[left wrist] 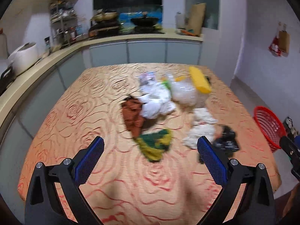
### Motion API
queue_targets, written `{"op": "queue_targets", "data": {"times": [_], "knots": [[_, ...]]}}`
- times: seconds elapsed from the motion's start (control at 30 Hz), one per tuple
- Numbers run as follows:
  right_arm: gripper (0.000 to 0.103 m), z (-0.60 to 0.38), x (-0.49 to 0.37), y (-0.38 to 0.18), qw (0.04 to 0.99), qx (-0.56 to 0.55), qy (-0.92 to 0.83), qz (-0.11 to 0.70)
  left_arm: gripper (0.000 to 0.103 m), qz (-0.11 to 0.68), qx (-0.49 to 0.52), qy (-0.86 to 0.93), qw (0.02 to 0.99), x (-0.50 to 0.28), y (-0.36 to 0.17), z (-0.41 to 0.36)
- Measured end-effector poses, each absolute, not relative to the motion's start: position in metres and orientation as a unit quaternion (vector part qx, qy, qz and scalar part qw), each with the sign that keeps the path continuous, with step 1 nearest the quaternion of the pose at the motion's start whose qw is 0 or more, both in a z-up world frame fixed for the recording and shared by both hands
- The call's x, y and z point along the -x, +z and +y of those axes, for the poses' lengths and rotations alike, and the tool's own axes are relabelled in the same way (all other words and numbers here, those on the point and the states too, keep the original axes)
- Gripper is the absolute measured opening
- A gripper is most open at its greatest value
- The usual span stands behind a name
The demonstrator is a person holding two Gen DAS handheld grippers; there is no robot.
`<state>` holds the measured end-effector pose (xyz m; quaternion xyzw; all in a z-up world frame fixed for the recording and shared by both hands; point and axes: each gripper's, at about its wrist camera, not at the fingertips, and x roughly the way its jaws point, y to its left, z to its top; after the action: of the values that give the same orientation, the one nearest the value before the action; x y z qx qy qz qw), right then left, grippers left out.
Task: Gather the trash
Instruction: 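Close the right tool on the black bag while the left tool nears the brown cloth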
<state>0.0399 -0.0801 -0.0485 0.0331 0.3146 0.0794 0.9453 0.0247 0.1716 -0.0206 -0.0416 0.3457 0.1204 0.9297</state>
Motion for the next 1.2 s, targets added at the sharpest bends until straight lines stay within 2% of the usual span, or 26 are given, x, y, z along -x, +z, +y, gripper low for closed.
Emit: {"op": "queue_targets", "data": {"times": [0.3,0.47,0.67,0.77,0.83,0.97,1.03,1.13,1.2], "knots": [[0.098,-0.029,-0.073,-0.07,0.92,-0.01,0.159,0.359,0.096,0.367,0.043,0.137,0.919,-0.032,-0.036,0.214],[0.098,-0.001,-0.088,-0.077,0.911,0.024,0.186,0.367,0.096,0.37,0.054,0.121,0.919,-0.054,-0.038,0.226],[0.096,0.019,-0.104,-0.086,0.899,0.054,0.209,0.381,0.094,0.384,0.02,0.106,0.917,-0.097,-0.046,0.23],[0.088,0.024,-0.112,-0.093,0.889,0.061,0.216,0.399,0.088,0.398,0.01,0.093,0.913,-0.115,-0.052,0.231],[0.076,0.024,-0.118,-0.098,0.882,0.055,0.217,0.416,0.077,0.408,0.001,0.092,0.908,-0.123,-0.058,0.232],[0.066,0.017,-0.121,-0.103,0.874,0.043,0.219,0.431,0.06,0.419,0.012,0.083,0.904,-0.128,-0.066,0.239],[0.059,0.016,-0.121,-0.103,0.873,0.043,0.222,0.433,0.048,0.423,0.023,0.079,0.903,-0.127,-0.07,0.244],[0.047,0.015,-0.119,-0.1,0.871,0.048,0.228,0.432,0.042,0.421,0.035,0.076,0.903,-0.124,-0.07,0.249],[0.044,0.014,-0.118,-0.099,0.871,0.048,0.229,0.432,0.041,0.415,0.038,0.079,0.905,-0.119,-0.068,0.251]]}}
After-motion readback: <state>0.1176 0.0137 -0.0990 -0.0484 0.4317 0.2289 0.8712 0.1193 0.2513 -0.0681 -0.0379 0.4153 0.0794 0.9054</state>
